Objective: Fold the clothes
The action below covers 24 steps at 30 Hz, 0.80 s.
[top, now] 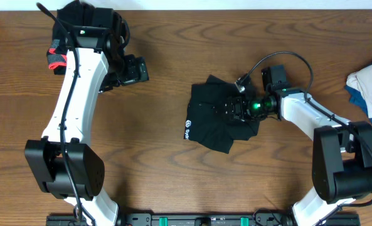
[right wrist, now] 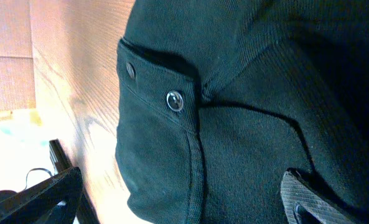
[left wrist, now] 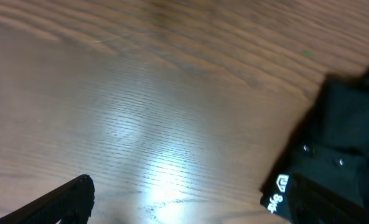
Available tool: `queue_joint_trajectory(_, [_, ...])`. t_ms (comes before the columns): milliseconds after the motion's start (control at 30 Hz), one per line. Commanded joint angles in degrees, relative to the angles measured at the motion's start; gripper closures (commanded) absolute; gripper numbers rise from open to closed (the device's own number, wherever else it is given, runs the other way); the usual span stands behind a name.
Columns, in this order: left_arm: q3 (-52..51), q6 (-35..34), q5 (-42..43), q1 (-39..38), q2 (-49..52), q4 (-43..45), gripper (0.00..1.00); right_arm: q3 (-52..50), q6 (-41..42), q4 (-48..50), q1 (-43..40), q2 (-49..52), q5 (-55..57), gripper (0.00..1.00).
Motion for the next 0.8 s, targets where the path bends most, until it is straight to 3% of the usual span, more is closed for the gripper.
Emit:
queue_joint_trajectory(0, [-0.70, 6.75, 5.88, 0.09, -0.50, -0.35, 0.02, 4.28, 1.70, -0.59, -0.90, -4.17, 0.22, 0.01])
queue_joint_trajectory(233, [-7.74, 9.11, 9.77, 0.09, -0.50, 1.18, 0.02, 8.76, 1.68, -3.78, -3.37, -12.31, 0.68, 0.01])
queue_joint_trajectory(500, [-21.99, 12.09, 31.10, 0.09, -0.50, 15.10, 0.02, 8.76, 1.70, -7.48, -10.71, -17.64, 1.11, 0.01])
queue_joint_trajectory(767, [-24.79, 14.38, 36.96, -2.27, -0.48, 18.25, 0.02, 8.76, 1.60, -10.88, -16.20, -17.77, 1.09, 0.01])
